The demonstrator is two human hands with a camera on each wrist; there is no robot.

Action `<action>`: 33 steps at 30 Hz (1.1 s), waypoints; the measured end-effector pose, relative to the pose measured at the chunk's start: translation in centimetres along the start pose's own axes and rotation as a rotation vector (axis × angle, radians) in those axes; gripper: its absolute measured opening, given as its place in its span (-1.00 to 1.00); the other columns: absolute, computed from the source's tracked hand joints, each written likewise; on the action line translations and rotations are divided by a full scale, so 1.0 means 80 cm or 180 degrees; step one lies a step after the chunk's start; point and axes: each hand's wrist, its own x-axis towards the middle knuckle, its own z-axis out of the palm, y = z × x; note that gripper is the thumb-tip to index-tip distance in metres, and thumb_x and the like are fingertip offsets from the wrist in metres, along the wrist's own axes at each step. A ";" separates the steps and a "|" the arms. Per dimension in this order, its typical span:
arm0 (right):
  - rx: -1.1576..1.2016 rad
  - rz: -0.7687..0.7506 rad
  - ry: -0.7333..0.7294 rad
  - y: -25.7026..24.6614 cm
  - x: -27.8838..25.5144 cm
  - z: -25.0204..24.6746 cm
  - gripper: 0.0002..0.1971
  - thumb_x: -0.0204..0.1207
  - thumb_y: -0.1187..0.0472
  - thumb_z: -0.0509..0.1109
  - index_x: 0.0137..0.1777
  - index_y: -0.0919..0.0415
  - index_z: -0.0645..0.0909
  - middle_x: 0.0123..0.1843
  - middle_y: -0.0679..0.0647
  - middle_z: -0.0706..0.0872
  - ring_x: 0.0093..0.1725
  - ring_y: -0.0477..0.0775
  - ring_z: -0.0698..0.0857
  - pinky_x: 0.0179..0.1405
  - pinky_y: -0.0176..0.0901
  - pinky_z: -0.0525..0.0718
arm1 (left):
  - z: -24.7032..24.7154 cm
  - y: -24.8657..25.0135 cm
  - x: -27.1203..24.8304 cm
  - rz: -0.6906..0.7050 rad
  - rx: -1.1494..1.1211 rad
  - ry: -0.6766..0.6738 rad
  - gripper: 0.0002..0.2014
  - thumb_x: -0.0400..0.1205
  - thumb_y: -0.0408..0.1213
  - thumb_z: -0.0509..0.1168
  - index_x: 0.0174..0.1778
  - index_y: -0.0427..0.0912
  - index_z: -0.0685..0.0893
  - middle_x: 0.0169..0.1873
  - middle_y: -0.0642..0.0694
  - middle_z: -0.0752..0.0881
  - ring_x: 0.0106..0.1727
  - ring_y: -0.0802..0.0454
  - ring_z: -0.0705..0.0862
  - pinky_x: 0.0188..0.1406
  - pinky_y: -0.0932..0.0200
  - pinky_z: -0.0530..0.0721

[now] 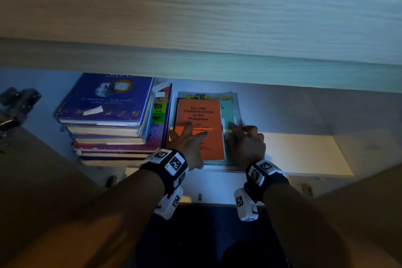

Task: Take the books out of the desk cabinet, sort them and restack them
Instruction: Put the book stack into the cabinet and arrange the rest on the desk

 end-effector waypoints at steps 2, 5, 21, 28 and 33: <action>-0.0093 -0.0040 -0.0013 0.000 0.000 0.000 -0.46 0.70 -0.32 0.12 0.64 -0.27 0.36 0.54 0.17 0.41 0.42 0.43 0.50 0.32 0.26 0.59 | -0.001 -0.001 -0.001 0.0025 0.0061 -0.0052 0.02 0.44 -0.04 0.57 0.69 0.36 0.03 0.73 0.05 -0.28 0.67 -0.57 -0.22 0.51 -0.45 0.40; -0.0114 0.0003 -0.0021 0.000 0.001 -0.001 -0.46 0.71 -0.33 0.06 0.66 -0.27 0.34 0.57 0.16 0.40 0.45 0.40 0.47 0.36 0.26 0.55 | -0.005 -0.002 -0.004 0.0052 0.0128 -0.0112 0.00 0.48 0.02 0.53 0.70 0.35 0.00 0.73 0.03 -0.28 0.66 -0.60 -0.24 0.52 -0.45 0.39; 0.0803 -0.0134 -0.0459 0.037 -0.011 -0.003 -0.45 0.47 -0.14 0.10 0.13 0.18 0.78 0.05 0.35 0.80 -0.03 0.33 0.80 -0.10 0.04 0.72 | 0.049 -0.014 -0.104 0.0055 0.0005 0.0642 -0.08 0.60 0.07 0.37 0.76 0.12 -0.07 0.74 -0.22 -0.26 0.75 -0.29 -0.22 0.74 -0.12 -0.06; 0.1828 -0.0446 -0.1260 -0.093 -0.169 -0.216 -0.68 0.54 -0.29 0.24 -0.12 -0.20 0.77 -0.18 -0.25 0.81 -0.13 -0.31 0.74 0.07 -0.11 0.69 | -0.087 0.000 -0.269 0.0512 -0.0998 -0.0044 -0.81 0.61 -0.11 0.27 -0.08 0.35 0.69 0.06 0.16 0.74 0.19 0.10 0.72 0.25 0.17 0.63; 0.2804 -0.0343 -0.1588 -0.164 -0.192 -0.416 -0.74 0.50 0.07 0.47 0.09 0.18 0.82 -0.10 0.03 0.86 -0.13 -0.12 0.77 -0.16 -0.31 0.62 | -0.275 0.053 -0.352 0.1007 -0.2026 0.0041 -0.75 0.58 -0.28 0.31 -0.14 0.20 0.80 -0.19 0.13 0.86 -0.05 0.23 0.82 0.12 0.19 0.75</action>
